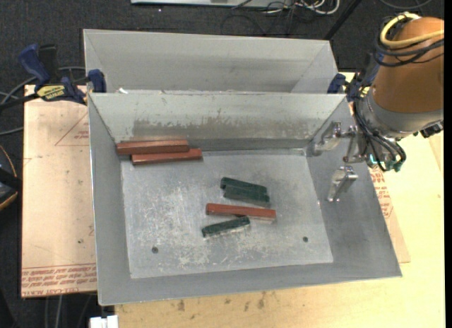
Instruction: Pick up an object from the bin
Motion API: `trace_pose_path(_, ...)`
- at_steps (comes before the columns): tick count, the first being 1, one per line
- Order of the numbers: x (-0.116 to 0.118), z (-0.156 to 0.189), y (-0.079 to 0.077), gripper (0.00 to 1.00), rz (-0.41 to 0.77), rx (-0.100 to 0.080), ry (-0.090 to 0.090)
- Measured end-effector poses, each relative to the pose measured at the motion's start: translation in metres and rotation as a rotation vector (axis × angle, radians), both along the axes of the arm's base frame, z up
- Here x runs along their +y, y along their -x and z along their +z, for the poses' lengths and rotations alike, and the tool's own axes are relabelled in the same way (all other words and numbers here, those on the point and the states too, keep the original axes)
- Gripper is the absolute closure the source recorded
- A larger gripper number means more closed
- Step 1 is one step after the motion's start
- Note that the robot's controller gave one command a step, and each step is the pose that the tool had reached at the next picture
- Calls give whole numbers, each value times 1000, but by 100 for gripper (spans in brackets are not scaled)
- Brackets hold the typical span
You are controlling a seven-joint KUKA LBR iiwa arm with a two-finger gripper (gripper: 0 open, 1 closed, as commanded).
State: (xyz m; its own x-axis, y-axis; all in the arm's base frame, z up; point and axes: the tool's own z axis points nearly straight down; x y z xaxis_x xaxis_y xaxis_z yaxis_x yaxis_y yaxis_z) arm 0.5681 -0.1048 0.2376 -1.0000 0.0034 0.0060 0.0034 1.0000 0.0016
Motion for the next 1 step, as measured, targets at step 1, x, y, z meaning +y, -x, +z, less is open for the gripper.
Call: trace_pose_path(1, 0, 5, -1, 0, 3, -8, 2)
